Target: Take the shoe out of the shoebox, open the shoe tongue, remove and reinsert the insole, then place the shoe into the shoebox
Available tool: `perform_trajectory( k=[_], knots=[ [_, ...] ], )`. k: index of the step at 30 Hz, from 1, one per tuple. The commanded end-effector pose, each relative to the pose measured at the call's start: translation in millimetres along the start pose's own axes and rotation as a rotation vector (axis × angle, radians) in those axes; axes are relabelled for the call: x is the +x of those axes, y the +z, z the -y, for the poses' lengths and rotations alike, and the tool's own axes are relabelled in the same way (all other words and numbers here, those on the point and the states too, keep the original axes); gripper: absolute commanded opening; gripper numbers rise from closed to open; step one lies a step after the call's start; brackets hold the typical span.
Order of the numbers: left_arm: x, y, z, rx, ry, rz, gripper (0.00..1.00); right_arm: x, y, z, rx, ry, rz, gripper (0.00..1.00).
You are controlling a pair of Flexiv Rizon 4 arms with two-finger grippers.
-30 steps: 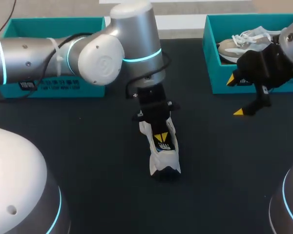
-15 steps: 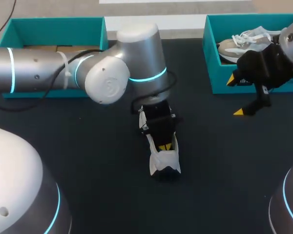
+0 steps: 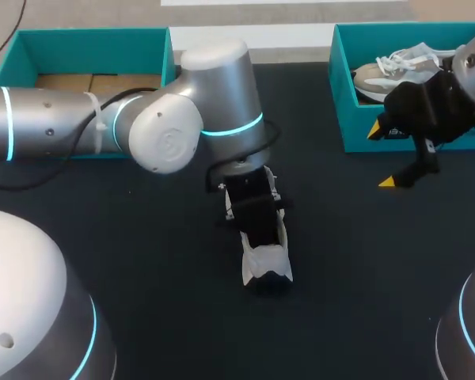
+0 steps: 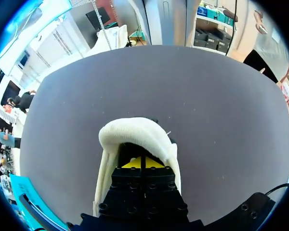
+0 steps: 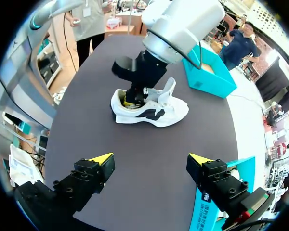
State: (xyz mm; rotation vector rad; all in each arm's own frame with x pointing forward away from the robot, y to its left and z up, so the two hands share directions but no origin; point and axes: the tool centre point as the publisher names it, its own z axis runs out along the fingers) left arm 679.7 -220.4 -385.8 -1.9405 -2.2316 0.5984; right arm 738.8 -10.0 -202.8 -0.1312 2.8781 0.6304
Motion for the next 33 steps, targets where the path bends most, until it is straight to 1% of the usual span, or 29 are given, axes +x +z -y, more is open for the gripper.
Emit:
perform_trajectory(
  k=[1, 5, 8, 12, 15, 18, 19, 20, 25, 28, 29, 33],
  knots=[
    [-8.0, 16.7, -5.8, 0.009, 0.007, -0.019, 0.0, -0.4, 1.4, -0.2, 0.002, 0.0, 0.0, 1.0],
    [-12.7, 25.2, -11.1, 0.003, 0.013, -0.047, 0.0, -0.4, 1.4, -0.2, 0.002, 0.0, 0.0, 1.0],
    [-13.2, 24.5, -12.7, -0.005, 0.015, -0.061, 0.0, -0.4, 1.4, -0.2, 0.002, 0.0, 0.0, 1.0],
    [-11.2, 4.1, -12.4, -0.033, 0.02, -0.041, 0.0, -0.4, 1.4, -0.2, 0.002, 0.0, 0.0, 1.0],
    [-9.0, -13.9, -12.6, -0.083, 0.031, -0.022, 0.0, -0.4, 1.4, -0.2, 0.002, 0.0, 0.0, 1.0],
    [-7.7, -28.7, -13.5, -0.172, 0.044, -0.015, 0.0, -0.4, 1.4, -0.2, 0.002, 0.0, 0.0, 1.0],
    [-7.6, -32.5, -14.9, -0.236, 0.046, -0.018, 0.0, -0.4, 1.4, -0.2, 0.002, 0.0, 0.0, 1.0],
    [-7.8, -35.3, -17.2, -0.264, 0.05, -0.021, 0.0, -0.4, 1.4, -0.2, 0.002, 0.0, 0.0, 1.0],
    [-8.7, -45.0, -26.6, -0.471, 0.056, -0.03, 0.0, -0.4, 1.4, -0.2, 0.002, 0.0, 0.0, 1.0],
    [-9.8, -51.3, -29.8, -0.532, 0.05, -0.02, 0.0, -0.4, 1.4, -0.2, 0.002, 0.0, 0.0, 1.0],
    [-10.2, -52.9, -30.7, -0.564, 0.048, -0.02, 0.0, -0.4, 1.4, -0.2, 0.002, 0.0, 0.0, 1.0],
    [-10.5, -56.4, -38.0, -0.609, 0.044, -0.044, 0.0, -0.4, 1.4, -0.2, 0.002, 0.0, 0.0, 1.0]
  ],
)
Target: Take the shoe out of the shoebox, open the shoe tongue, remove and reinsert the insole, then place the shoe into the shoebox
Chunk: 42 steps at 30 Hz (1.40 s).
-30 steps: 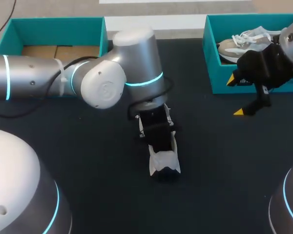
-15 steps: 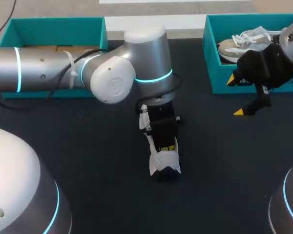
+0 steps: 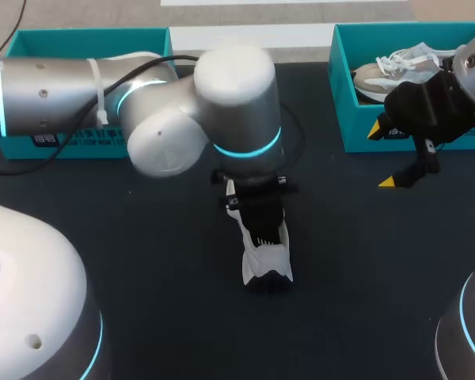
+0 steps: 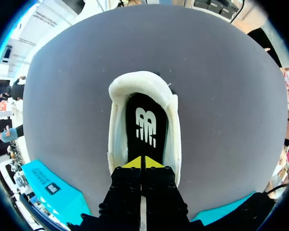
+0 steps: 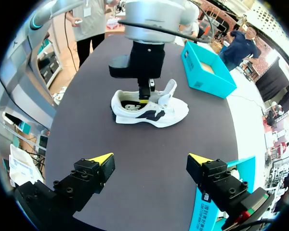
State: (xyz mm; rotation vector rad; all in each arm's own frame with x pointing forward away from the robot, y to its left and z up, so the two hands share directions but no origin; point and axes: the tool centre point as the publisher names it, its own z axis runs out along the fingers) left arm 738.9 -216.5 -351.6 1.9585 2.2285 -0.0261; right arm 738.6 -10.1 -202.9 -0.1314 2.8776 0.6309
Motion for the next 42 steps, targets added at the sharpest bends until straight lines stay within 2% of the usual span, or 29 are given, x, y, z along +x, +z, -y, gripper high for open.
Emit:
perform_trajectory(
  k=[1, 10, 13, 14, 15, 16, 24, 33, 42],
  knots=[
    [1.4, -5.5, -0.4, -0.121, -0.001, -0.02, 0.0, -0.6, 1.5, -0.3, 0.003, 0.0, 0.0, 1.0],
    [1.7, -4.0, -7.1, -0.104, 0.01, -0.054, 0.01, -0.6, 1.5, -0.3, 0.003, 0.0, 0.0, 1.0],
    [2.1, -3.6, -7.5, -0.101, 0.012, -0.071, 0.54, -0.6, 1.5, -0.3, 0.003, 0.0, 0.0, 1.0],
    [2.7, -3.3, -8.0, -0.1, 0.01, -0.078, 0.78, -0.6, 1.5, -0.3, 0.003, 0.0, 0.0, 1.0],
    [3.4, -3.0, -8.3, -0.099, 0.006, -0.091, 0.92, -0.6, 1.5, -0.3, 0.003, 0.0, 0.0, 1.0],
    [4.3, -2.2, -8.7, -0.1, 0.009, -0.1, 1.0, -0.6, 1.5, -0.3, 0.003, 0.0, 0.0, 1.0],
    [12.0, -2.1, -13.1, -0.086, 0.011, -0.194, 1.0, -0.6, 1.5, -0.3, 0.003, 0.0, 0.0, 1.0],
    [11.6, -3.0, -18.3, -0.08, 0.031, -0.24, 1.0, -0.6, 1.5, -0.3, 0.003, 0.0, 0.0, 1.0],
    [10.2, -4.7, -19.2, -0.06, 0.044, -0.24, 1.0, -0.6, 1.5, -0.3, 0.003, 0.0, 0.0, 1.0]
  ],
)
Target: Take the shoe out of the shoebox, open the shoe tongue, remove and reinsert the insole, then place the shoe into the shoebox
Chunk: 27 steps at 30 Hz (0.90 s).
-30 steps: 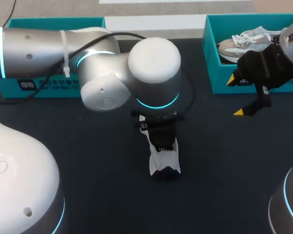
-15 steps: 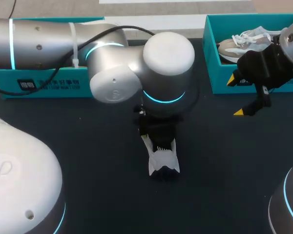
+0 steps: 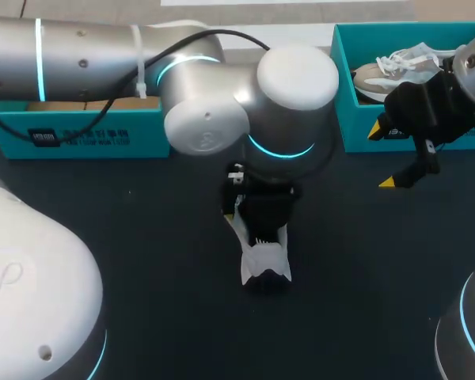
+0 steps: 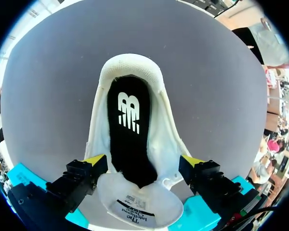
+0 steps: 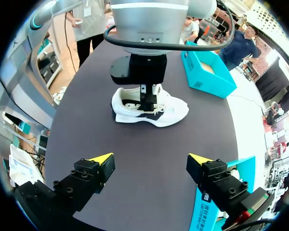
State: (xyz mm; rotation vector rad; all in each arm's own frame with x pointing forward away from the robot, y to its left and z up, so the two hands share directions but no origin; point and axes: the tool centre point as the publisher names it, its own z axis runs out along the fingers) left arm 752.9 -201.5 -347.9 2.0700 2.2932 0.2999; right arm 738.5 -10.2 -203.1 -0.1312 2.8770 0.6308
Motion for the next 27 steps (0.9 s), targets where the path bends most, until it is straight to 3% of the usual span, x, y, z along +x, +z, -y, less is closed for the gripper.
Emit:
perform_trajectory(
  k=[1, 7, 24, 25, 26, 27],
  knots=[
    [-1.7, -3.6, -4.0, 0.01, 0.003, 0.005, 1.0, -0.8, 1.3, -0.5, 0.003, 0.0, -0.001, 1.0],
    [-2.8, -20.6, -18.9, 0.027, -0.01, 0.027, 1.0, -0.8, 1.3, -0.5, 0.003, 0.0, -0.001, 1.0],
    [2.0, -40.4, -64.0, 0.003, -0.051, 0.055, 1.0, -0.8, 1.3, -0.5, 0.003, 0.0, -0.001, 1.0],
    [1.0, -39.7, -65.7, 0.002, -0.053, 0.055, 0.78, -0.8, 1.3, -0.5, 0.003, 0.0, -0.001, 1.0],
    [0.4, -39.2, -66.4, 0.0, -0.053, 0.055, 0.7, -0.8, 1.3, -0.5, 0.003, 0.0, -0.001, 1.0],
    [-0.3, -39.0, -66.8, 0.001, -0.051, 0.056, 0.69, -0.8, 1.3, -0.5, 0.003, 0.0, -0.001, 1.0]
  ],
)
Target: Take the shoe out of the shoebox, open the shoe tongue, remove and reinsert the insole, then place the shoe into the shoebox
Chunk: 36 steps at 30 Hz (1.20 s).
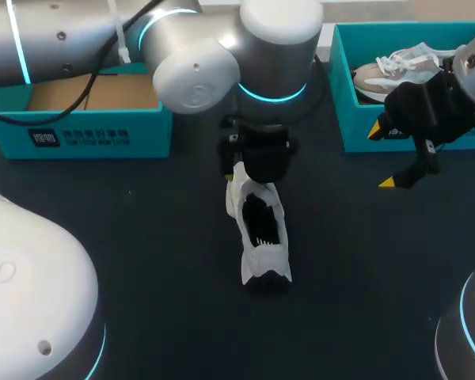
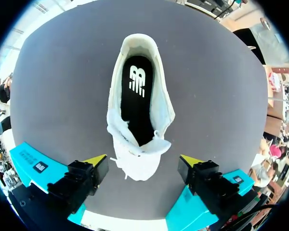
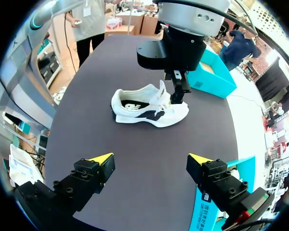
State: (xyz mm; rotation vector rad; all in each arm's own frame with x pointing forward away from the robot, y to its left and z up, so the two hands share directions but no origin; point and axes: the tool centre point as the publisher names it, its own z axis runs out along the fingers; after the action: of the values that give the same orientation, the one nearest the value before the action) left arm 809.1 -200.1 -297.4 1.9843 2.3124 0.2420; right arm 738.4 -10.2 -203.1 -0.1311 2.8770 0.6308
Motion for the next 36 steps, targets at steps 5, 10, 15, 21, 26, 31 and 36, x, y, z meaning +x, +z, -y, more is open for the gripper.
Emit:
perform_trajectory(
  k=[5, 10, 15, 21, 26, 31, 36],
  knots=[
    [-5.2, 6.9, 1.7, 0.017, 0.02, -0.001, 0.48, -0.9, 1.4, -0.5, 0.003, 0.0, -0.001, 1.0],
    [-3.7, 14.5, 12.8, 0.035, 0.037, -0.005, 0.47, -0.9, 1.4, -0.5, 0.003, 0.0, -0.001, 1.0],
    [2.6, 15.9, 21.8, 0.051, 0.036, -0.002, 0.46, -0.9, 1.4, -0.5, 0.003, 0.0, -0.001, 1.0],
    [3.5, 17.3, 37.0, 0.072, 0.029, 0.014, 0.45, -0.9, 1.4, -0.5, 0.003, 0.0, -0.001, 1.0],
    [4.9, 19.8, 49.5, 0.088, 0.042, 0.012, 0.42, -0.9, 1.4, -0.5, 0.003, 0.0, -0.001, 1.0],
    [7.8, 18.4, 57.1, 0.09, 0.052, 0.014, 0.39, -0.9, 1.4, -0.5, 0.003, 0.0, -0.001, 1.0],
    [6.9, 10.1, 56.2, 0.085, 0.049, 0.033, 0.34, -0.9, 1.4, -0.5, 0.003, 0.0, -0.001, 1.0]
  ],
)
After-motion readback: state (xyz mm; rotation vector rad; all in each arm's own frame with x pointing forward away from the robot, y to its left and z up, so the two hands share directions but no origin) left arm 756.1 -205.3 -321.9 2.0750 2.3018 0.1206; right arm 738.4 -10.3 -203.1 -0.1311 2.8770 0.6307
